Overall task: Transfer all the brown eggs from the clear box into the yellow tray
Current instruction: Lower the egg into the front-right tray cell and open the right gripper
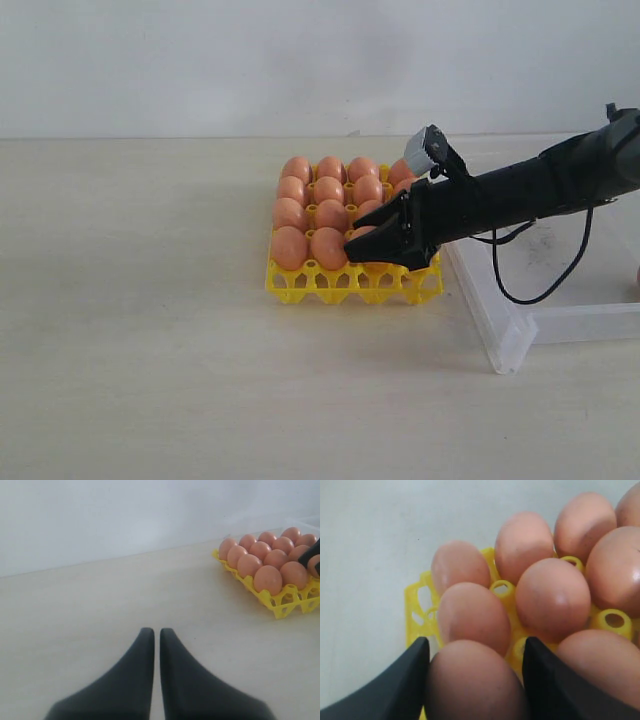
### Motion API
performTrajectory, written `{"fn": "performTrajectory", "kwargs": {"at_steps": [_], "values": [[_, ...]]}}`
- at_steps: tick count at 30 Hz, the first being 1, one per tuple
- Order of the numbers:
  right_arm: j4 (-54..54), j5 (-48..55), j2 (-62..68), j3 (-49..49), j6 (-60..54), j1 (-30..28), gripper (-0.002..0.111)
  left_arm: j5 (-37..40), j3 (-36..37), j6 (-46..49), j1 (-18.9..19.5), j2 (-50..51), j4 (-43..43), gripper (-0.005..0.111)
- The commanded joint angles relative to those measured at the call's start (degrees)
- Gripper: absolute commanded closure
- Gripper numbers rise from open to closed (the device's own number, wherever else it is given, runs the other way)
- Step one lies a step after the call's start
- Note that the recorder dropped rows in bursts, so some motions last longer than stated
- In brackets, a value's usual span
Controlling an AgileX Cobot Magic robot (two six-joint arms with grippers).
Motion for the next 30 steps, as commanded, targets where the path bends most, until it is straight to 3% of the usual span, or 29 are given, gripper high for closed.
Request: {"fn": "performTrajectory", "kwargs": {"at_steps": [1,7,10,21,27,30], "values": [[-3.99,-3.02,0.98,0.93,1.64,-0.04,0.092,-0.36,0.22,0.29,0.23,-0.22,0.09,0.103],[-3.99,-3.02,0.98,0.93,2.05,-0.04,0.059,-0.36,0.22,0.29,0.23,-0.22,0.09,0.103],[-3.99,-3.02,0.74,0.93,2.82,-0.04,0.051,-0.36,0.22,0.29,0.23,-0.22,0.09,0.103],[-3.99,-4.27,-7.58,0.93,6.29,-0.04,0.051,-0.36,0.22,0.29,0.23,-0.22,0.09,0.103],[-7.00,-4.19,-13.98,0.93,14.91,-0.04,0.053,-0.36,0.22,0.29,0.23,-0.22,0.09,0.103],[-16.45,-5.90,-15.07,0.93,26.84,-0.04,0.072,-0.36,0.22,0.29,0.23,-0.22,0.09,0.103]]}}
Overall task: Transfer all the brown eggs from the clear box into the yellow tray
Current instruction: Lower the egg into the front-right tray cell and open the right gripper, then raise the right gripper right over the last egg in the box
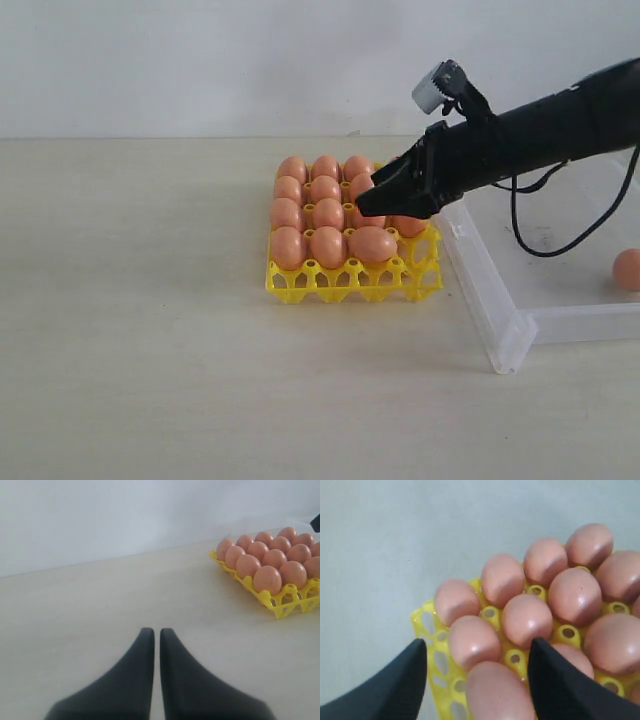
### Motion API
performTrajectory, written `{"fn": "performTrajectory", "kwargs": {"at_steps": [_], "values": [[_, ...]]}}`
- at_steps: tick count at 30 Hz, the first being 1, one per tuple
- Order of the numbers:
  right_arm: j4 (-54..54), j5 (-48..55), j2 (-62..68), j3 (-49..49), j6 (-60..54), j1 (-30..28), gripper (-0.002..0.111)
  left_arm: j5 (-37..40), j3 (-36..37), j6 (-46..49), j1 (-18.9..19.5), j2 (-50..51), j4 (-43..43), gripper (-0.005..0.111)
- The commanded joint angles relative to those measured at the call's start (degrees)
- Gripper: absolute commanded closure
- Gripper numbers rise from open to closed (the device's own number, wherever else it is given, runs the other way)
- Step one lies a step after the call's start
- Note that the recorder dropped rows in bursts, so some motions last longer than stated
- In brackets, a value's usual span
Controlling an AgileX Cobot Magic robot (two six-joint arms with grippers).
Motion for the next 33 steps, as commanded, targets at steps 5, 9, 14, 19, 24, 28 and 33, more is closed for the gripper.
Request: {"fn": "performTrajectory", "kwargs": {"at_steps": [5,9,14,19,24,28,33], "values": [[-14.22,-1.96,0.28,0.09,18.85,-0.04,0.108,-0.36,0.22,0.29,0.23,-0.22,0.09,0.103],[-13.29,-2.71,2.79,0.09,19.12,0.50,0.108,-0.36,0.22,0.29,0.23,-0.22,0.09,0.103],[-11.78,-8.04,4.82,0.09,17.46,2.04,0.108,-0.36,0.22,0.29,0.23,-0.22,0.09,0.103],[-13.45,-9.17,5.79,0.09,18.13,3.96,0.108,-0.36,0.22,0.29,0.23,-0.22,0.09,0.103],[-17.93,-5.85,4.76,0.09,21.09,3.96,0.109,-0.36,0.22,0.29,0.23,-0.22,0.09,0.103],[-22.85,-9.46,0.71,0.09,27.77,3.96,0.109,-0.36,0.22,0.29,0.23,-0.22,0.09,0.103],[-34.34,-15.96,-7.88,0.09,42.53,3.96,0.109,-0.36,0.22,0.29,0.23,-0.22,0.09,0.103]]}}
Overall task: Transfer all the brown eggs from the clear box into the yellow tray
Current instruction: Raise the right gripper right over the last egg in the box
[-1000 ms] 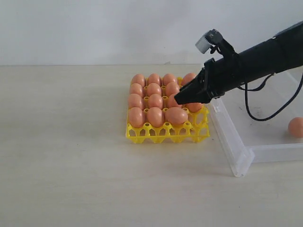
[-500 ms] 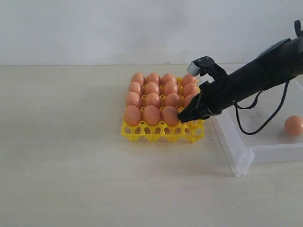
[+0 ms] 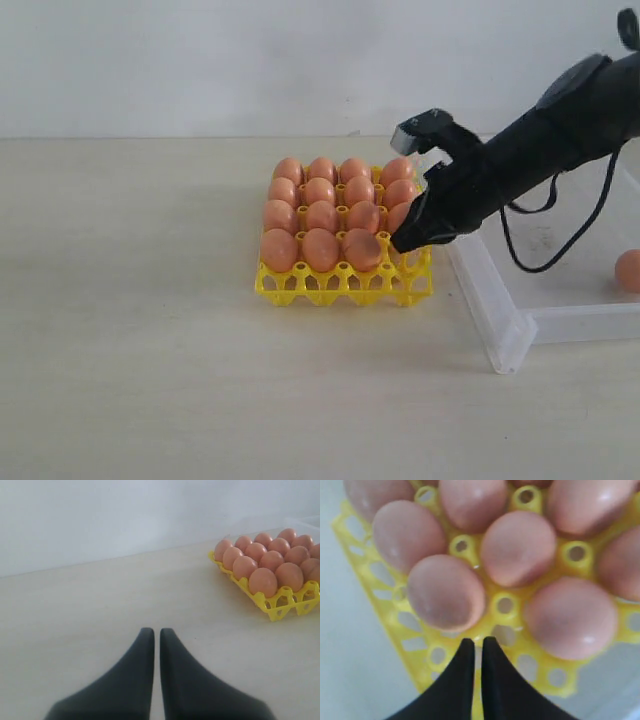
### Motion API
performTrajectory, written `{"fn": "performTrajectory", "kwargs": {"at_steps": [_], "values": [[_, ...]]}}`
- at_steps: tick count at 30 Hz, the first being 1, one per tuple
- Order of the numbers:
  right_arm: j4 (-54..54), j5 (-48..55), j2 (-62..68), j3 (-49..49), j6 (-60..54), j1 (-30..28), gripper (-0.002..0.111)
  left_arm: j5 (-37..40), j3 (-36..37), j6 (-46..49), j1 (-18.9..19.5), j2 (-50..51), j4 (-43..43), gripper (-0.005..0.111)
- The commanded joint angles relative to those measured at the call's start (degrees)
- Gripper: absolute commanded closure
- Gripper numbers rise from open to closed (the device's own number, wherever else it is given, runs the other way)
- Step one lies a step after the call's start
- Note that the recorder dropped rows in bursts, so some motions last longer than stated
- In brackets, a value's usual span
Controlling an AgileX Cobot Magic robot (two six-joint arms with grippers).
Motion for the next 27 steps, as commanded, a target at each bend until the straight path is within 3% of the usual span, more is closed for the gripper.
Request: {"fn": "performTrajectory", "kwargs": {"at_steps": [1,5,9,12,18,27], "values": [[-12.93,-4.65,-9.00,-0.04,16.02,-0.14,0.109,-0.36,0.22,0.29,0.23,-0.22,0.09,0.103],[-34.15,-3.39,-14.68,-0.04,46.56,-0.14,0.109,-0.36,0.22,0.29,0.23,-0.22,0.09,0.103],[-60.35,9.58,-14.09,-0.78,75.22,-0.58,0.107,-0.36,0.22,0.29,0.23,-0.22,0.09,0.103],[-60.46,14.08,-12.27,-0.78,77.27,-2.51,0.097,-0.36,0.22,0.29,0.23,-0.22,0.09,0.103],[-57.19,12.89,-9.78,-0.78,88.91,-9.00,0.051,-0.37,0.22,0.29,0.13,-0.22,0.09,0.103],[-58.87,7.84,-9.29,-0.78,90.37,-12.60,0.071,-0.37,0.22,0.29,0.13,-0.22,0.09,0.103]]}}
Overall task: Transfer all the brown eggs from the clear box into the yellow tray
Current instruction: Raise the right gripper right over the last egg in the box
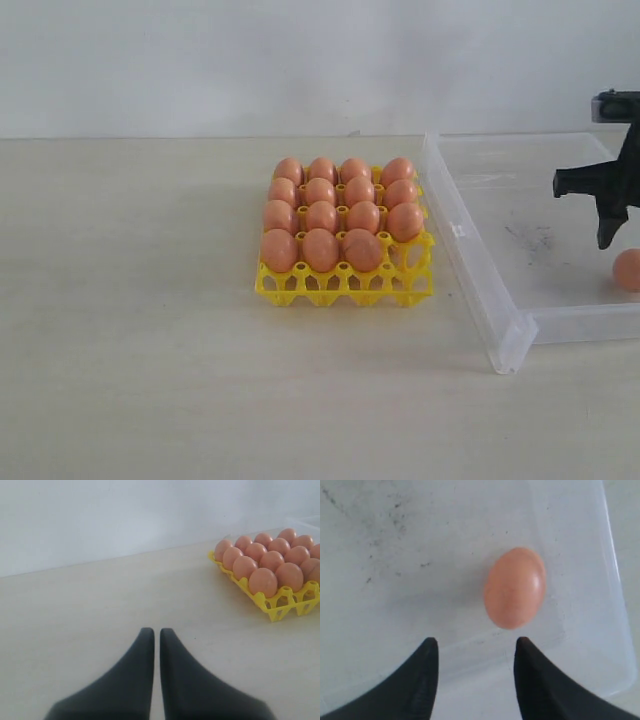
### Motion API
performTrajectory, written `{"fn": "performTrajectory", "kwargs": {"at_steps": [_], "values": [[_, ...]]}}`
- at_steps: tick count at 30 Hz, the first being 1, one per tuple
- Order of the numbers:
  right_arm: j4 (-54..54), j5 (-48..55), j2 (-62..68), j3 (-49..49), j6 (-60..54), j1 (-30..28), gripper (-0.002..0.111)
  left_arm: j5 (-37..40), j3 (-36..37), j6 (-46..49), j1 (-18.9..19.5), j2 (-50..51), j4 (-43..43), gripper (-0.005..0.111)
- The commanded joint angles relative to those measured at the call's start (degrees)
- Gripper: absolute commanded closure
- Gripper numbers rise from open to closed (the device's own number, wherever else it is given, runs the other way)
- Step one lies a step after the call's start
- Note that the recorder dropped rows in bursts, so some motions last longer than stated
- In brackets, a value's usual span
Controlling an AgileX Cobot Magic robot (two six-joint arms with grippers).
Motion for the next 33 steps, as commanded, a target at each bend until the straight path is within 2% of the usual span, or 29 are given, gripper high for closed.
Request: {"fn": "performTrajectory", "kwargs": {"at_steps": [1,6,7,29,31,32,33], "values": [[-0.93,-3.31,0.31,-0.25,0.69,-2.29,0.069,-0.37,0.22,0.29,0.13,-0.22,0.09,0.103],[-0.53,-1.80,2.53,-0.25,3.67,-5.43,0.050,-0.37,0.22,0.29,0.13,-0.22,0.09,0.103],[-0.40,-1.81,2.93,-0.25,3.67,-5.95,0.050,-0.37,0.22,0.29,0.13,-0.22,0.09,0.103],[2.94,-14.85,8.42,-0.25,7.43,-7.63,0.051,-0.37,0.22,0.29,0.13,-0.22,0.09,0.103],[2.94,-14.90,8.50,-0.25,8.06,-8.24,0.055,-0.37,0.22,0.29,0.13,-0.22,0.09,0.103],[2.67,-13.56,8.77,-0.25,7.80,-8.62,0.063,-0.37,0.22,0.29,0.13,-0.22,0.09,0.103],[2.50,-13.03,8.95,-0.25,7.67,-8.89,0.066,-0.37,0.22,0.29,0.13,-0.22,0.09,0.103]]}}
